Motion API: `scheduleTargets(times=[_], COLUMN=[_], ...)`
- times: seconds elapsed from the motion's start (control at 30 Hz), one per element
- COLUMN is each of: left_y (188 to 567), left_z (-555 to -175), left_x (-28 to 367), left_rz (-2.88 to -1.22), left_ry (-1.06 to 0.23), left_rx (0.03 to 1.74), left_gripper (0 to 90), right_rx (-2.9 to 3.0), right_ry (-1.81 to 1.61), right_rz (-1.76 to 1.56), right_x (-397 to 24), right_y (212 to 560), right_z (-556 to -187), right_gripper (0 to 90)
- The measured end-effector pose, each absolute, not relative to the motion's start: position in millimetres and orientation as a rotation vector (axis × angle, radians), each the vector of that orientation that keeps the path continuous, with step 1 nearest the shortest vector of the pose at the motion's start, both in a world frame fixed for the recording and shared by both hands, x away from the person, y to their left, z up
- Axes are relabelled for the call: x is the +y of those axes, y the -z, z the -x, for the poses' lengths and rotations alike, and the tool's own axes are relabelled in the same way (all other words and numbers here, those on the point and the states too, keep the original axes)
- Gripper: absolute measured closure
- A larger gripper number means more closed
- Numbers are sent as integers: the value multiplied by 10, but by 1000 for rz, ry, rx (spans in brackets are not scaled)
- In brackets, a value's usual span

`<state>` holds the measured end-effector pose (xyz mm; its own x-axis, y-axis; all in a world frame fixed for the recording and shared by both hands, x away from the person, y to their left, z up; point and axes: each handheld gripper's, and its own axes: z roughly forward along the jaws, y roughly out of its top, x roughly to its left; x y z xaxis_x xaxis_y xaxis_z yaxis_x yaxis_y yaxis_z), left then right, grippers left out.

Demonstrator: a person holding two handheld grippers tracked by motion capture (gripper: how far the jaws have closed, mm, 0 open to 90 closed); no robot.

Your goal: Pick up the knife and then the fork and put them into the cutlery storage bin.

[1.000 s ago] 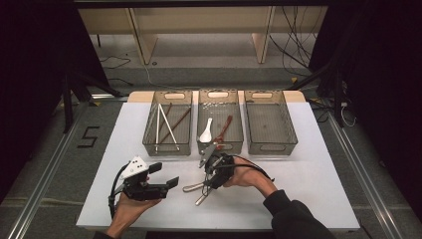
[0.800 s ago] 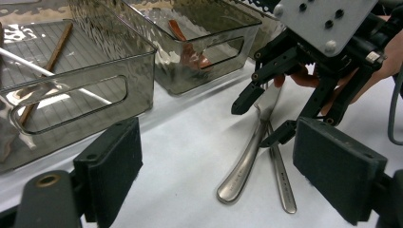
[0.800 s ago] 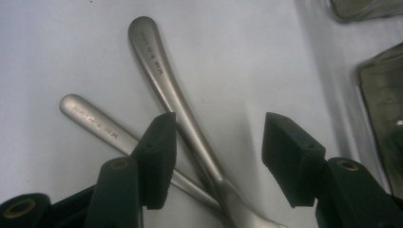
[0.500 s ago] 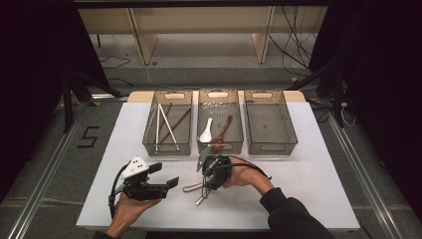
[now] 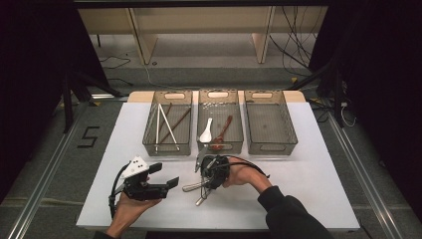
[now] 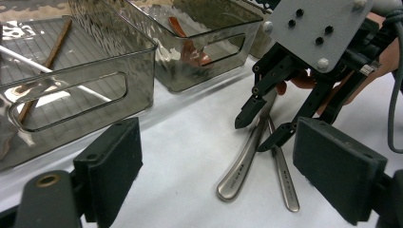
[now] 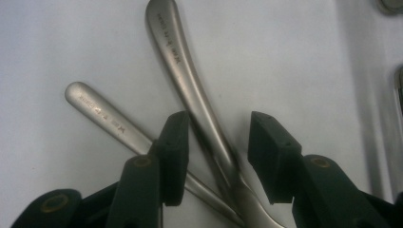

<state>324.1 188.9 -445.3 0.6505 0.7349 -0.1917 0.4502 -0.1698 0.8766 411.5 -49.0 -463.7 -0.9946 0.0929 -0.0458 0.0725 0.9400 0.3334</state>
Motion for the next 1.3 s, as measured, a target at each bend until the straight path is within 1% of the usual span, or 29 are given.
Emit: scheduleTargets(times=[0.17, 0.33, 0.63, 0.83, 1.07, 1.3], left_y=[4454, 4453, 4455, 4453, 4454, 4453], left_z=[-3241, -3241, -3241, -3238, -3239, -3239], left_x=[1889, 1890, 1895, 1897, 1903, 1900], left_rz=[-1812, -1813, -1812, -1814, -1811, -1814], left_ry=[-338, -338, -340, -341, -342, -340], left_rx=[949, 951, 953, 954, 955, 955], left_gripper=[163, 163, 163, 163, 164, 164], right_rx=[3038, 3048, 3061, 3074, 3072, 3083], right_ry=[-497, -488, -463, -407, -413, -395], right_rz=[-132, -158, -143, -128, -131, -130], right_x=[-469, -456, -439, -389, -377, -374], right_y=[4639, 4634, 4626, 4615, 4619, 4605], right_z=[-4113, -4107, -4121, -4121, -4123, -4109], right_gripper=[612, 650, 670, 716, 732, 798])
